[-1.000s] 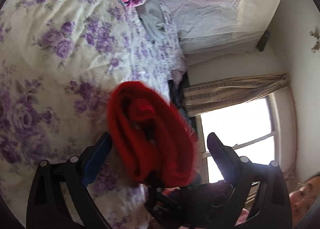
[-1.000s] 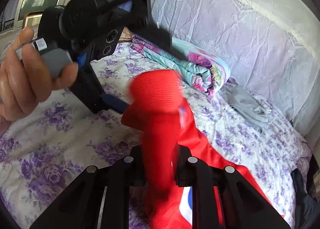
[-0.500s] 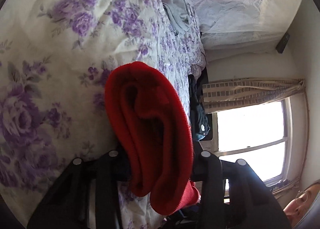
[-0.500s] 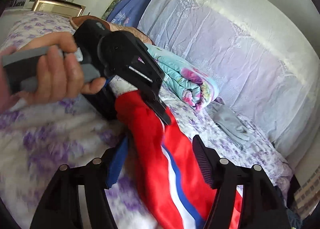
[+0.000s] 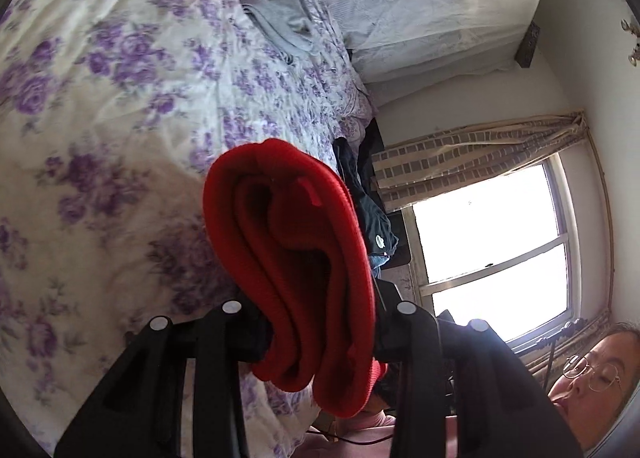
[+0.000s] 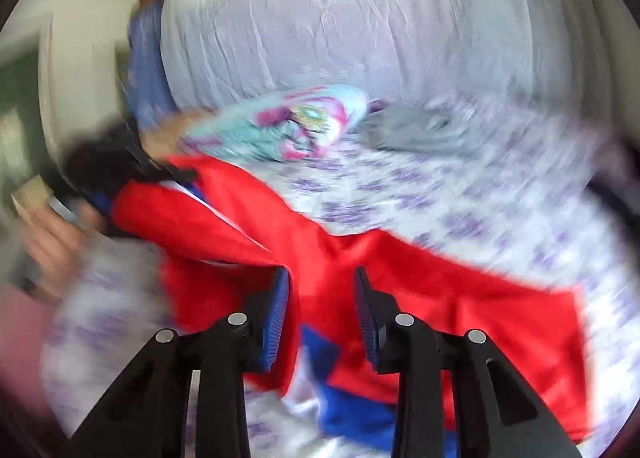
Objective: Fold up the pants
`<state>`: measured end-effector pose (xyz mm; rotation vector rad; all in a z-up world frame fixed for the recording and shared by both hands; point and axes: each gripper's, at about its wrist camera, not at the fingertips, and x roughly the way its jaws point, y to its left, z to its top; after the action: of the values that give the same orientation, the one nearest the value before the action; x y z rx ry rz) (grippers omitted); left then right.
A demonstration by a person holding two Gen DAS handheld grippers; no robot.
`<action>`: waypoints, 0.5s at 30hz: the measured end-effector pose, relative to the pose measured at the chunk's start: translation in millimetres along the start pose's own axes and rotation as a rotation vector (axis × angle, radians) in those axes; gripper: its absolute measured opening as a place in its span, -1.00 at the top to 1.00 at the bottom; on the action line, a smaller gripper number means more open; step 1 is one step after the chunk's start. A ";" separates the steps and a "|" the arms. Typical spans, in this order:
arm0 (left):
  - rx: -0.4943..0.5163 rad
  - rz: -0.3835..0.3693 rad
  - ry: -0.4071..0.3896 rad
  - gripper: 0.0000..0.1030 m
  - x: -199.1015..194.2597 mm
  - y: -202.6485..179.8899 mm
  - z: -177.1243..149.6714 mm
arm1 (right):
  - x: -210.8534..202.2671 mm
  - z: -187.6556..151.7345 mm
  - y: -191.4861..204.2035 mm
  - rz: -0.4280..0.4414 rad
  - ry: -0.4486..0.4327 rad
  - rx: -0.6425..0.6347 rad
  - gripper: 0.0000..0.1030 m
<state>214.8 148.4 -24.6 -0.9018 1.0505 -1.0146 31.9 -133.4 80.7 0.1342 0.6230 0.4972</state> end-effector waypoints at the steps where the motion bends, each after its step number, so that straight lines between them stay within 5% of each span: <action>1: 0.001 0.000 -0.002 0.33 1.6 -0.5 1.1 | -9.4 1.1 -15.1 0.158 -0.003 0.096 0.29; 3: -0.006 0.009 -0.014 0.33 0.6 0.8 2.3 | -20.3 2.8 -30.9 0.326 -0.020 0.195 0.09; 7: -0.031 0.011 -0.024 0.33 -12.1 11.9 0.2 | -7.9 6.9 -20.2 0.170 0.006 0.125 0.10; 10: -0.041 0.053 -0.023 0.33 -22.9 18.9 0.7 | 23.5 12.9 -1.4 0.156 0.051 0.068 0.28; 15: -0.089 0.124 0.000 0.32 -36.0 42.8 5.1 | 104.5 -5.6 42.4 0.152 0.315 -0.106 0.28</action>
<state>222.9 195.3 -54.3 -0.8968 1.1449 -0.8700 84.5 -45.8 32.6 0.0012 0.8967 0.7043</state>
